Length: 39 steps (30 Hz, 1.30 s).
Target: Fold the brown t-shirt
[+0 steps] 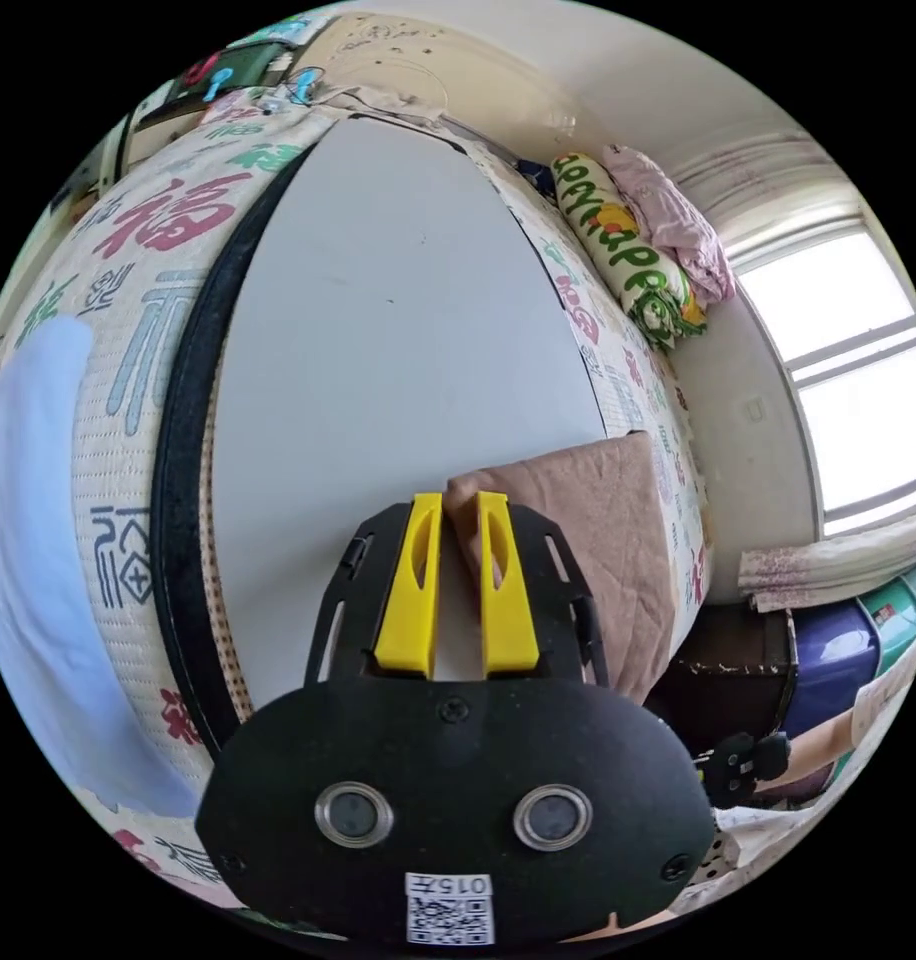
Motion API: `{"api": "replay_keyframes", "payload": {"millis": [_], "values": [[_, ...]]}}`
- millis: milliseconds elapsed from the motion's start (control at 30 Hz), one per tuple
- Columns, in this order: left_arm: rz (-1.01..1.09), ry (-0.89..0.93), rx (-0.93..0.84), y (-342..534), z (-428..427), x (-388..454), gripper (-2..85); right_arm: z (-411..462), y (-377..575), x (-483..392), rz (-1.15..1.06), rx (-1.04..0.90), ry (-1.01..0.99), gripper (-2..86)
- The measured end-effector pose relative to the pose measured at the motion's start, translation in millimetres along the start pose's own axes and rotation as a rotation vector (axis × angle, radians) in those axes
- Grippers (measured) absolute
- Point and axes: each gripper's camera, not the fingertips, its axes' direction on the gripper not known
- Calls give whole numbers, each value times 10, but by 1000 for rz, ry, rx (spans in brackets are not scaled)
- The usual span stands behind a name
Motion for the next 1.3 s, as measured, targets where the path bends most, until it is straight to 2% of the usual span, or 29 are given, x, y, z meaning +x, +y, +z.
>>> {"api": "replay_keyframes", "payload": {"millis": [133, 200, 267, 367, 467, 567, 900, 1033, 1300], "values": [[-64, 28, 91, -83, -230, 361, 100, -822, 200, 693, -43, 232, -143, 54], [-55, 52, 97, -146, -244, 561, 125, -1217, 234, 1334, 62, 355, -138, 72], [-8, 48, 85, -269, -181, 886, 156, -1594, 253, 2351, 234, 480, -118, 96], [44, 48, 91, -496, -97, 1316, 169, -1821, 177, 3499, 362, 514, -60, 131], [87, 82, 79, -790, 20, 1745, 177, -1884, -6, 4307, 394, 479, -4, 156], [121, 80, 47, -1091, 134, 2175, 179, -1785, -185, 4884, 398, 432, -72, 164], [125, 146, 44, -1991, -30, 3466, 161, -1073, -318, 5887, 425, 290, -234, 140], [14, 249, 52, -2431, -137, 3939, 142, -860, -14, 6324, 483, 290, -303, 130], [-122, 450, -3, -3117, -218, 5233, 111, -355, 694, 6625, 466, 333, -196, 115]]}}
